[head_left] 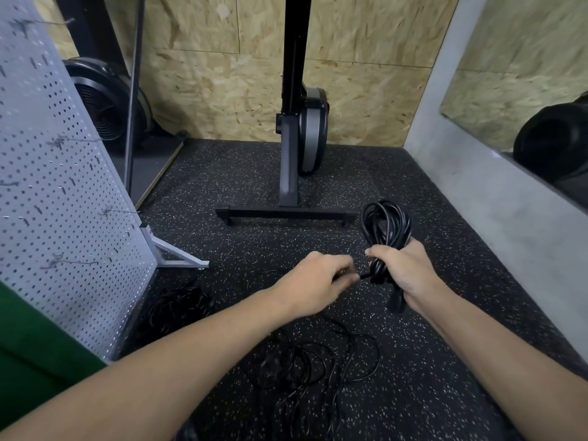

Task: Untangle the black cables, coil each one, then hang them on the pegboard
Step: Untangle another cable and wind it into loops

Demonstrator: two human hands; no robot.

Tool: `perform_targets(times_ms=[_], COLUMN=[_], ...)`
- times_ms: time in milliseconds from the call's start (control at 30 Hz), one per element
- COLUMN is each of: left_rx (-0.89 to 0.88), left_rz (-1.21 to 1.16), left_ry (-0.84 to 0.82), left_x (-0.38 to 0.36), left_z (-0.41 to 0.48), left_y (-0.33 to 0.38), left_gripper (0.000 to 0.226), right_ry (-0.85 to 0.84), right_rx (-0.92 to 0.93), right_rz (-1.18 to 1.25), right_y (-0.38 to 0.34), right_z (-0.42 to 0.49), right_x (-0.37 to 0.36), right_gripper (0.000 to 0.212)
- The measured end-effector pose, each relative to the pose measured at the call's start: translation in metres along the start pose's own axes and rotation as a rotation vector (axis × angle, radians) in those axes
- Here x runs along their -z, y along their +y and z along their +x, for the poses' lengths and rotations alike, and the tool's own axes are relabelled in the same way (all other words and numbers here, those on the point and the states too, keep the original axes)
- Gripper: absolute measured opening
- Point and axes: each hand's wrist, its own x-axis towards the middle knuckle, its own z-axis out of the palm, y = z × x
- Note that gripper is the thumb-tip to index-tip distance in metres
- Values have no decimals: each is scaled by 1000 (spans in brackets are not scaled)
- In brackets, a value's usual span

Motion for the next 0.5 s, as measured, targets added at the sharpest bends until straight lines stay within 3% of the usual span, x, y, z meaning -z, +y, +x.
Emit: perform_targets(times_ms=[167, 267, 400, 500], left_rx=[156, 196, 65, -99], left_rz=[-61, -67, -20, -4], left_ry=[-112, -126, 45, 261], left_x=[21, 37, 54, 62], left_z=[-1, -2, 0, 2], left_y=[-4, -9, -15, -14], left_gripper=[15, 25, 20, 16], right_ry=[-192, -262, -248, -339], right_rx=[-119, -129, -191, -288], right_rz=[44, -107, -387, -553], right_y=[-2, 3, 15, 15], right_z=[2, 4, 17, 18], right_x=[16, 24, 27, 28], right_gripper=[10, 14, 50, 47])
